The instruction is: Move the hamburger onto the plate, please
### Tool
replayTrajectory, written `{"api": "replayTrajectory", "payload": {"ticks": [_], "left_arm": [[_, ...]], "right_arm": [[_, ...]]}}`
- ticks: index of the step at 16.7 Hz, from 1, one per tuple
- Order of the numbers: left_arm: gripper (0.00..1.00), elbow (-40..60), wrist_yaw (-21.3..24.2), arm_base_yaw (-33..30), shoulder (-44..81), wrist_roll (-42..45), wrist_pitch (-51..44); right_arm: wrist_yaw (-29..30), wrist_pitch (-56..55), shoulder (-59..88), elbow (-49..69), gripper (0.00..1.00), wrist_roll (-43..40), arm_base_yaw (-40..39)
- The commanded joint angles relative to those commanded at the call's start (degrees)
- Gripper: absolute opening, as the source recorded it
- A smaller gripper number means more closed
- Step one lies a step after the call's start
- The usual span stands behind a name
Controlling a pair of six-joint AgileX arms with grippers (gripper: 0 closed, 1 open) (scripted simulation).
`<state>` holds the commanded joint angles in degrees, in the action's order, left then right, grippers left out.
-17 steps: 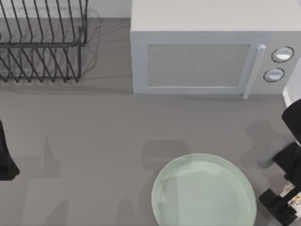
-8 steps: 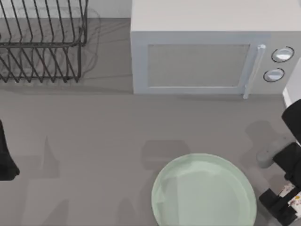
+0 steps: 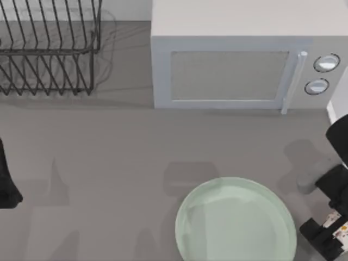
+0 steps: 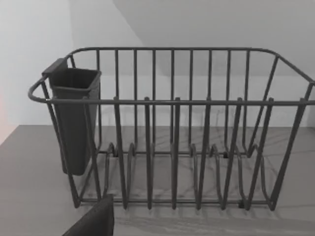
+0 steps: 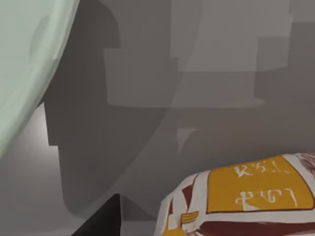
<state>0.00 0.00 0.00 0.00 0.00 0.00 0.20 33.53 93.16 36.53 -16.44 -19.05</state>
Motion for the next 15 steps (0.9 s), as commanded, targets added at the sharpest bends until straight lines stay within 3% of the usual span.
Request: {"api": "replayTrajectory", "payload": {"ticks": [4, 8, 15], "left_arm": [[1.00, 0.0, 0.0, 0.0, 0.0, 0.0, 0.0], [1.00, 0.0, 0.0, 0.0, 0.0, 0.0, 0.0], [1.00, 0.0, 0.0, 0.0, 0.0, 0.0, 0.0]], "right_arm": [[0.0, 0.0, 0.0, 0.0, 0.00, 0.0, 0.0], [-0.7, 6.8, -5.0, 4.1, 0.00, -0.3, 0.1], [-0.7, 26.5, -11.8, 15.6, 0.00, -0.5, 0.3]]}}
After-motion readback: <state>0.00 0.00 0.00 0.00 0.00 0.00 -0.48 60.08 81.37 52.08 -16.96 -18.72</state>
